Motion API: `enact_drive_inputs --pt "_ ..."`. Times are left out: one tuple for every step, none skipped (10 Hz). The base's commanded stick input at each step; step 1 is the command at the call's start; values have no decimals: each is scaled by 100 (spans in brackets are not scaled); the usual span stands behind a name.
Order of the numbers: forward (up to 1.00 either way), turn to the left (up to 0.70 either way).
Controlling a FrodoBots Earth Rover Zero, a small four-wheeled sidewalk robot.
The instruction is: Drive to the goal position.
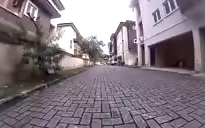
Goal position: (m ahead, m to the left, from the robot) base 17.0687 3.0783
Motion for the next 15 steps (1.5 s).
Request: enact_drive_inputs --pt "69 3" --pt "69 3" --pt "69 3" --pt "69 3" --pt "69 3" --pt "69 3" --pt "69 3" --pt "69 3" --pt "69 3" --pt "69 3" --pt "69 -7" --pt "69 -35" --pt "69 -35" --pt "69 3" --pt "69 3"
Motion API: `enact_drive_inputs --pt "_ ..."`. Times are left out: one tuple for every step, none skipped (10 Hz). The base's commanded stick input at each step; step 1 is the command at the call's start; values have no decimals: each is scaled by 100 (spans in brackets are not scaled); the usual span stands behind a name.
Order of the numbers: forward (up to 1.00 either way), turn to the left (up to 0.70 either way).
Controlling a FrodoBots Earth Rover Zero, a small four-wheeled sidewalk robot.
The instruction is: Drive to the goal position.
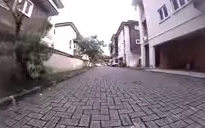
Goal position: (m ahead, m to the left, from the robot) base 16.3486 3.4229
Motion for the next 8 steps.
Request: enact_drive_inputs --pt "69 3" --pt "69 3" --pt "69 3" --pt "69 3" --pt "69 3" --pt "69 3" --pt "69 3" --pt "69 3"
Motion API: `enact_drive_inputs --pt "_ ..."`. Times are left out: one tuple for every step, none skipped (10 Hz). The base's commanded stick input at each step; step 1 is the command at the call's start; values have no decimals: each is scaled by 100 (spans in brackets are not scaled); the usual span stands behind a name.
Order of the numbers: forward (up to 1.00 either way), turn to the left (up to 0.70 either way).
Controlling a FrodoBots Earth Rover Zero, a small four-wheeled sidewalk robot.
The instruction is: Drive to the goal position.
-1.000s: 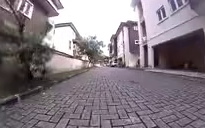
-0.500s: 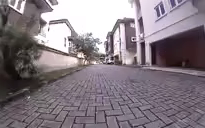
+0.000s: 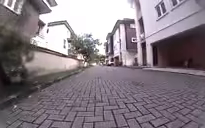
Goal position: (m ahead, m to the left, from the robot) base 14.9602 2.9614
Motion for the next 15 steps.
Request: enact_drive_inputs --pt "69 3" --pt "69 3" --pt "69 3" --pt "69 3" --pt "69 3" --pt "69 3" --pt "69 3" --pt "69 3" --pt "69 3" --pt "69 3" --pt "69 3" --pt "69 3" --pt "69 3" --pt "69 3" --pt "69 3"
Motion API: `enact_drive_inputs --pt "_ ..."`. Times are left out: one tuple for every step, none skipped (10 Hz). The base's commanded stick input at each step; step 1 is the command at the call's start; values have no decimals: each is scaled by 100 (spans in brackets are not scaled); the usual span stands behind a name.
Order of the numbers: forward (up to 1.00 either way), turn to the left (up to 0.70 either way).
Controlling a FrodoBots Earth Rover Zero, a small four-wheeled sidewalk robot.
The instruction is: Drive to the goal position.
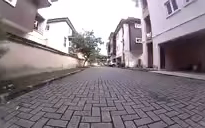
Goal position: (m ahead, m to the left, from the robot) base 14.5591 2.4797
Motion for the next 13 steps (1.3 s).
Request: enact_drive_inputs --pt "69 3" --pt "69 3" --pt "69 3" --pt "69 3" --pt "69 3" --pt "69 3" --pt "69 3" --pt "69 3" --pt "69 3" --pt "69 3" --pt "69 3" --pt "69 3" --pt "69 3"
